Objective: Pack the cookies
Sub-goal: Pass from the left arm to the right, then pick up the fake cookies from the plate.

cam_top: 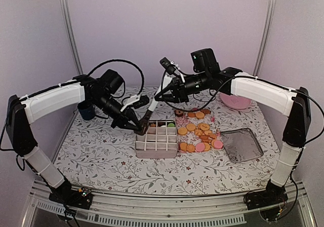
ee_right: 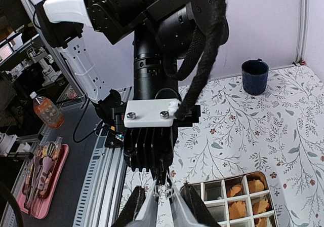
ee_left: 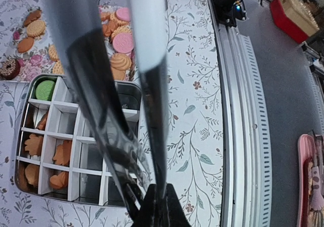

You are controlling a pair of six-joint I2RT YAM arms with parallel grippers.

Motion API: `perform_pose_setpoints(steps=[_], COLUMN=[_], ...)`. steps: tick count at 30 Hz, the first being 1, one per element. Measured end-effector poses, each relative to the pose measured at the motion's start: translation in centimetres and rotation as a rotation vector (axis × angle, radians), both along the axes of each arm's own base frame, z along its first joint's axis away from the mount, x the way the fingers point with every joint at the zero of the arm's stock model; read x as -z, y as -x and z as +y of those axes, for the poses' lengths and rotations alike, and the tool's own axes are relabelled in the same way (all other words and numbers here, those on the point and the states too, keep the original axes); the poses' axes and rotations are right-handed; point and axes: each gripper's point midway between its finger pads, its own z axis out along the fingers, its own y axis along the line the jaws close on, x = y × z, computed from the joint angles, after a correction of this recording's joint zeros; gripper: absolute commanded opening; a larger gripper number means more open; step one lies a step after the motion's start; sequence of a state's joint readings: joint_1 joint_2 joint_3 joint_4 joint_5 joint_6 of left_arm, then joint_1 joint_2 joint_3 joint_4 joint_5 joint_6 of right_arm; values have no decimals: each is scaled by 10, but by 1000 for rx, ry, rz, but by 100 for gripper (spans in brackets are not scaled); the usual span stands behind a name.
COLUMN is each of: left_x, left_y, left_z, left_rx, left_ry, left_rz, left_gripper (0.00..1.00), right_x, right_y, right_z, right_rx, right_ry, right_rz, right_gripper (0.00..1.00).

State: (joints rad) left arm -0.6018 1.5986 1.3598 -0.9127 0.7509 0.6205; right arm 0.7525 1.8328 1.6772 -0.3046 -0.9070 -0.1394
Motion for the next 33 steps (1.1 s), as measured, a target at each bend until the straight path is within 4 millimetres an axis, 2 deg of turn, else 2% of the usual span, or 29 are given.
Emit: perform_pose_setpoints(steps=[4, 6, 9, 14, 15, 18, 22, 25, 28, 33], left_x=[5, 7, 9, 6, 4, -3, -22, -30, -33, -31], left_y=[-6, -9, -14, -22, -24, -33, -56, -66, -68, -70], left_z=[1, 2, 2, 2, 1, 6, 35, 49, 54, 56], left_rx=[-17, -27, -51, -82, -86, -119, -237, -291, -311, -318], left_ry=[-24, -35, -51, -35, -23, -6, 10, 16, 16, 15], left_rz=[-16, -26, -33, -44, -46, -63, -98, -115, -122, -123], left_gripper=[20, 41, 65, 91, 94, 98, 99, 99, 99, 99], right_x=[3, 5, 7, 16, 16, 18, 37, 54, 67, 69], right_y=[-3, -8, -18, -29, -30, -33, -39, -38, -34, -25], right_z=[2, 2, 1, -17, -22, -43, -86, -118, -145, -176], right_rx=[32, 60, 112, 205, 225, 311, 464, 565, 651, 756], right_ry=[16, 26, 39, 66, 67, 98, 205, 287, 357, 400], right_rz=[2, -8, -27, -40, -45, -56, -43, -22, -3, 10], right_gripper=[14, 15, 16, 18, 22, 25, 26, 28, 28, 29])
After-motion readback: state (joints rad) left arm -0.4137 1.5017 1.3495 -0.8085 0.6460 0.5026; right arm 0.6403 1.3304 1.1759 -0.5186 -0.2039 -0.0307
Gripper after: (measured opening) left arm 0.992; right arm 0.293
